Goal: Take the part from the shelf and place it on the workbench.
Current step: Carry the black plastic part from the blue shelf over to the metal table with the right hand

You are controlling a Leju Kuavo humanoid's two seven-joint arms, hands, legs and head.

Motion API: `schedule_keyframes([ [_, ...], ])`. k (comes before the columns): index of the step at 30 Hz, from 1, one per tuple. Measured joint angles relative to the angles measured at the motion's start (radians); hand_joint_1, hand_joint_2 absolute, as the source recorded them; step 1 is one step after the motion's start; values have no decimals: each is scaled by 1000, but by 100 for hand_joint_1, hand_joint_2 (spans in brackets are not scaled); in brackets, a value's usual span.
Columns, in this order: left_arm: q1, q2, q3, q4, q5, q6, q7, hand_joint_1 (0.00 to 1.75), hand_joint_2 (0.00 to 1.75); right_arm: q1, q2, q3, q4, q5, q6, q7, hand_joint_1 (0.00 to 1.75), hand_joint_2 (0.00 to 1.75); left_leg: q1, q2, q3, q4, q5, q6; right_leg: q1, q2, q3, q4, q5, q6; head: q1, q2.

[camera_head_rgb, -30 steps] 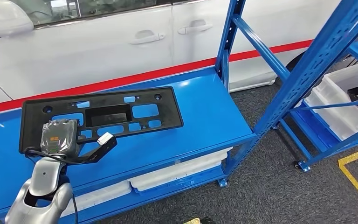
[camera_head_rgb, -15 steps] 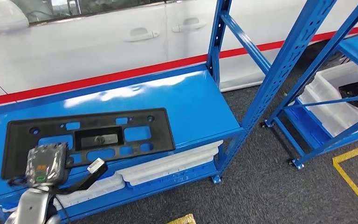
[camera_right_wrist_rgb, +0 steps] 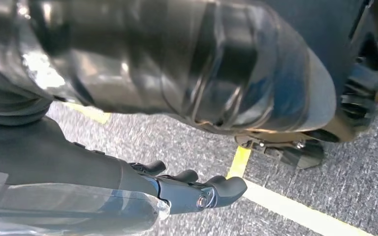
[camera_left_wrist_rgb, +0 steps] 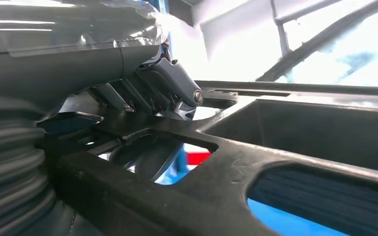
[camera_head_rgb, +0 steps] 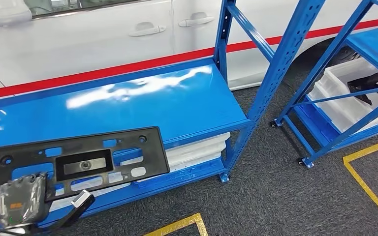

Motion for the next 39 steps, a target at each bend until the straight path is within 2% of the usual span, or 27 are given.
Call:
schedule_keyframes([
  [3,42,33,42,-35,2,4,-6,175,175,0,0,9,0,4,-1,1,0,0,2,-3,-9,-2,10,-19,2,-4,-5,-23,12,-21,0,0],
  [4,52,41,52,-42,2,3,-8,175,175,0,0,12,0,5,-1,1,0,0,3,-5,-17,13,-14,-23,1,-7,-14,-25,23,-30,0,0],
  [5,61,48,59,-48,1,2,-10,175,175,0,0,14,0,6,-1,1,0,0,4,-6,-30,46,-57,-26,-1,-10,-25,-27,34,-38,0,0],
  [7,69,55,68,-55,-4,-1,-15,175,175,-1,0,18,0,5,-1,1,0,0,5,-7,-59,160,-157,-29,3,-13,-51,-23,54,-49,0,0],
  [8,67,54,70,-56,-11,-5,-20,175,175,0,0,19,0,-1,-1,-1,0,0,5,-7,-69,221,-185,-30,4,-14,-66,-19,63,-50,0,0],
  [9,60,48,70,-54,-20,-10,-24,175,175,0,0,19,0,-9,-2,-5,0,0,6,-7,-69,264,-186,-30,6,-15,-83,-14,72,-50,0,0],
  [10,45,38,65,-49,-31,-18,-28,175,175,0,-1,17,0,-21,-2,-10,0,0,6,-7,-56,278,-164,-30,7,-16,-101,-7,80,-49,0,0],
  [12,-2,0,42,-24,-46,-35,-29,175,175,0,-3,12,0,-44,0,-20,0,0,7,-7,14,209,-102,-27,7,-19,-135,10,95,-42,0,0],
  [13,-31,-22,26,-7,-48,-42,-25,175,175,-1,-4,9,-1,-54,3,-24,0,0,6,-9,65,138,-94,-24,8,-20,-151,19,101,-37,0,0],
  [15,-92,-77,-9,33,-50,-57,-14,175,175,-3,-6,2,-1,-69,12,-29,0,0,2,-13,136,23,-117,-17,10,-22,-169,30,116,-26,0,0],
  [16,-124,-105,-26,58,-50,-66,-9,175,175,-4,-7,-1,-2,-74,17,-31,0,0,-1,-15,146,-5,-127,-12,11,-22,-174,31,126,-20,0,0],
  [18,-188,-162,-57,119,-51,-84,-3,175,175,-6,-8,-8,-2,-79,25,-30,0,0,-1,-14,132,-12,-113,2,8,-20,-183,29,138,-7,0,0],
  [19,-216,-187,-69,149,-51,-91,-1,175,175,-7,-8,-10,-2,-80,27,-28,0,0,0,-12,121,-13,-101,12,6,-17,-191,37,121,0,0,0],
  [20,-240,-209,-79,175,-50,-95,0,175,175,-7,-8,-12,-2,-81,29,-26,0,0,2,-10,108,-14,-88,20,5,-14,-203,62,85,6,0,0],
  [22,-274,-239,-91,212,-50,-98,0,175,175,-7,-8,-14,-2,-84,30,-23,0,0,0,-6,79,-13,-63,32,2,-11,-232,166,-19,14,0,0],
  [23,-285,-248,-95,225,-50,-98,0,175,175,-7,-8,-15,-2,-85,30,-23,0,0,-1,-4,63,-12,-51,34,2,-11,-244,228,-52,17,0,0],
  [24,-293,-254,-98,235,-50,-98,-1,175,175,-6,-8,-16,-2,-86,31,-23,0,0,-3,-3,49,-11,-41,34,1,-11,-248,277,-60,19,0,0],
  [25,-298,-258,-99,243,-50,-98,-1,175,175,-6,-8,-17,-2,-87,31,-24,0,0,-4,-1,34,-9,-31,34,1,-11,-240,299,-43,19,0,0],
  [26,-300,-260,-100,250,-50,-98,-1,175,175,-6,-8,-18,-2,-88,32,-25,0,0,-5,0,21,-7,-23,33,1,-11,-214,286,-12,16,0,0],
  [28,-302,-263,-101,256,-50,-98,-2,175,175,-6,-8,-20,-2,-88,33,-28,0,0,-8,0,0,-3,-7,28,4,-9,-117,170,34,6,0,0],
  [30,-301,-266,-102,257,-50,-97,-2,175,175,-6,-8,-21,-3,-87,33,-29,0,0,-12,-1,-11,-2,8,21,8,-6,-24,30,22,-7,0,0],
  [31,-301,-266,-102,257,-50,-96,-2,175,175,-6,-8,-21,-3,-87,33,-29,0,0,-12,-1,-14,-4,17,15,11,-5,-2,-10,13,-11,0,0],
  [33,-298,-267,-102,257,-50,-95,-2,175,175,-7,-6,-23,-3,-88,33,-31,0,0,-10,-2,-19,-7,30,3,10,-7,-5,-30,23,-20,0,0],
  [34,-296,-266,-103,258,-50,-95,-3,175,175,-7,-5,-24,-2,-88,33,-33,0,0,-9,-3,-25,0,18,-3,8,-10,-12,-33,34,-27,0,0],
  [36,-292,-266,-103,258,-50,-95,-4,175,175,-7,-3,-25,-2,-90,34,-37,0,0,-7,-6,-47,64,-61,-13,4,-15,-35,-36,57,-42,0,0],
  [38,-290,-265,-103,259,-49,-96,-4,175,175,-7,-3,-25,-2,-92,39,-43,0,0,-4,-7,-76,190,-153,-21,7,-16,-69,-27,78,-50,0,0],
  [39,-288,-263,-103,258,-49,-95,-4,175,175,-7,-2,-26,-2,-94,41,-46,0,0,-2,-7,-83,249,-168,-25,7,-17,-88,-20,87,-50,0,0],
])
